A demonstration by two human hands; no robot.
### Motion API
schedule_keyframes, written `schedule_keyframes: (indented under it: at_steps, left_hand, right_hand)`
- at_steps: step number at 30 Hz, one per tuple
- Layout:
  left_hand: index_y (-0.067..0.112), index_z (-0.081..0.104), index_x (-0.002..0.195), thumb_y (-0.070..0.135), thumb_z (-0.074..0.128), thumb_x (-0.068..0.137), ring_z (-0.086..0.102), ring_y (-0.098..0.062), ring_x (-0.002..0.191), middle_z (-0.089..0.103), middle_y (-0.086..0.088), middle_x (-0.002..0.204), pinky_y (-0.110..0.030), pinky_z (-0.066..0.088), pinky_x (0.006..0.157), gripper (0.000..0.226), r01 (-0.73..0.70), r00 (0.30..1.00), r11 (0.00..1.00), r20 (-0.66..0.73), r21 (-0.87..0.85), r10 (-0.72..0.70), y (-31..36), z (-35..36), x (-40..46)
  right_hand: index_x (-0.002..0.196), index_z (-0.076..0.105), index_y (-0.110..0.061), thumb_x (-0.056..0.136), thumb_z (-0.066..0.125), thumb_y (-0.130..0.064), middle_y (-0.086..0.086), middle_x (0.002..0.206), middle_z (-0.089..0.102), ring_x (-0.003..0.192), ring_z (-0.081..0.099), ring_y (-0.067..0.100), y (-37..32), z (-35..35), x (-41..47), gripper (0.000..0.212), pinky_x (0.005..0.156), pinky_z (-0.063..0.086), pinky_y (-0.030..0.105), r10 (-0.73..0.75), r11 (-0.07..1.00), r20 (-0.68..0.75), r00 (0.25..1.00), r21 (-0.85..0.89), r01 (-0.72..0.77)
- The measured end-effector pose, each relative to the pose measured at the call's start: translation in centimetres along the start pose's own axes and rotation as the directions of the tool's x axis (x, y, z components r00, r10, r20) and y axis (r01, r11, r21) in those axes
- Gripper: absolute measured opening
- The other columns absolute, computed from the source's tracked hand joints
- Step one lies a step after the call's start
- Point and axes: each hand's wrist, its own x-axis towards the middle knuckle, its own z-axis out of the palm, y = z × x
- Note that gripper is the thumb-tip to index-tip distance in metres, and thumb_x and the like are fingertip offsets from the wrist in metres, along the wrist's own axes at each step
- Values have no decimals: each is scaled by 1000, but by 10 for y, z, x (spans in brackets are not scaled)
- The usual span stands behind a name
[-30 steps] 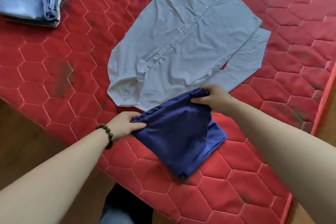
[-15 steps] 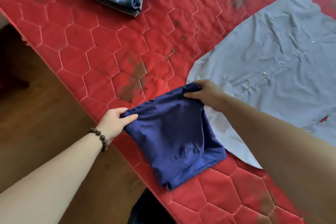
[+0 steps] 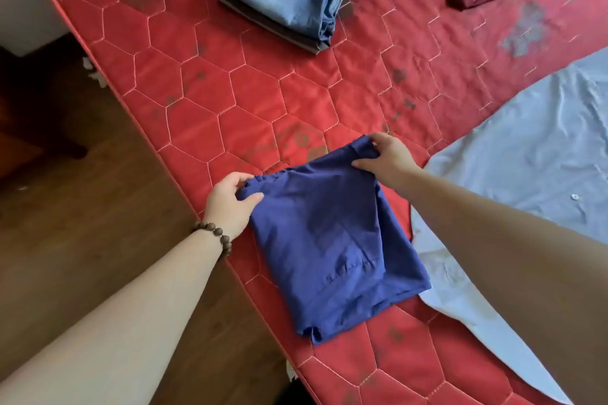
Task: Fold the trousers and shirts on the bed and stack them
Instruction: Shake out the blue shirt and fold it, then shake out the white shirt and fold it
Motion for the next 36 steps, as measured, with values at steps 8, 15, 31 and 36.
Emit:
schedule_keyframes:
  at_steps: [8,15,31,36]
  left_hand:
    - [4,59,121,17,68,81,48,-38,118,53,-19,126,-45,39,100,44,-240,895,787,-184,569,406,12,11,1]
    - [13,25,150,57,36,86,13,-29,146,17,-13,158,-49,10,118,77,-392,906,468,243,792,347,-17,85,-12]
    - [-3,27,146,49,29,86,16,-31,145,19,-21,155,-52,16,117,79,-497,858,329,398,803,325,-28,117,-87]
    - [-4,35,142,42,39,79,17,-30,145,28,-23,152,-52,16,117,78,-475,874,423,358,772,329,13,148,-110]
  right_hand:
    - [144,37,-6,90,61,-27,17,153,26,143,21,32,-30,27,2,62,118,16,45,-319,911,-149,936,-322,259]
    - [149,28,-11,100,41,-30,3,158,20,147,14,22,9,97,-31,54,120,9,44,-544,600,225,808,-569,562]
    - [147,34,-11,96,31,-38,6,155,28,144,20,20,73,86,-136,57,116,22,50,-361,782,119,925,-503,369]
    - [146,36,-16,97,31,-32,3,156,26,146,15,20,74,42,-130,52,119,13,44,-414,837,25,910,-383,391]
